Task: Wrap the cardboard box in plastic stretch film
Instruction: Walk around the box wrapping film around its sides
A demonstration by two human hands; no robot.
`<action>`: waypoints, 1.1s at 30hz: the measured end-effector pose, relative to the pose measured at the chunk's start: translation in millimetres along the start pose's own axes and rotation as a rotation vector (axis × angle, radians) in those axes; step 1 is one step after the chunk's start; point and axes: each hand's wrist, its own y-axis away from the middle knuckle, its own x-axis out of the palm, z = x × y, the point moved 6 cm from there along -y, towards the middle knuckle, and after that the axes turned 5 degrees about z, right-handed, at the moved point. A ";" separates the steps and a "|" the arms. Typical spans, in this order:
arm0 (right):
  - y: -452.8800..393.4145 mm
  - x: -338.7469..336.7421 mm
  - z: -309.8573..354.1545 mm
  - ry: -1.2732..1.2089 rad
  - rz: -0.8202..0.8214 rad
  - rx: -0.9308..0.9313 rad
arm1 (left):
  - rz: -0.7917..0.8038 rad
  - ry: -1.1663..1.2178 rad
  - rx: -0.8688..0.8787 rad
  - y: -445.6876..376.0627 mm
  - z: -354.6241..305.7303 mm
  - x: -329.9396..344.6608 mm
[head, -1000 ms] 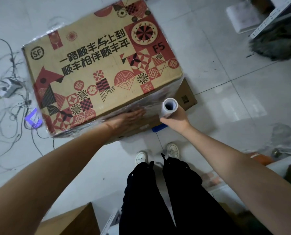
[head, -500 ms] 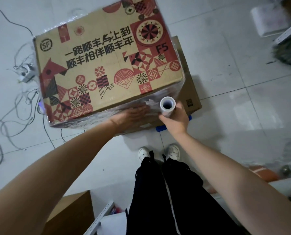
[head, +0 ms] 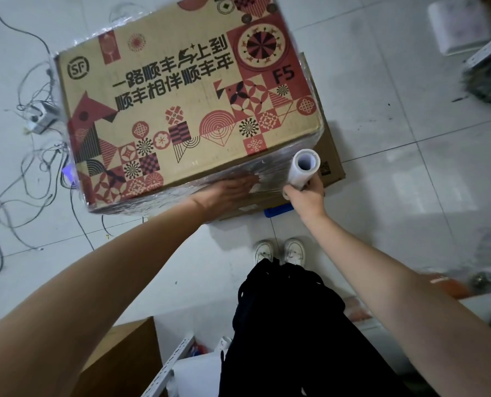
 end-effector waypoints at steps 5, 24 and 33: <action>1.5 -5.4 -0.5 0.199 -0.048 -0.047 | -0.043 -0.013 -0.011 -2.5 -3.7 1.3; -12.4 -47.0 16.8 0.528 0.173 -0.238 | -0.006 -0.136 -0.018 7.6 2.6 11.4; -21.3 -46.6 19.4 0.515 0.129 -0.166 | 0.025 -0.164 -0.040 8.8 4.2 5.3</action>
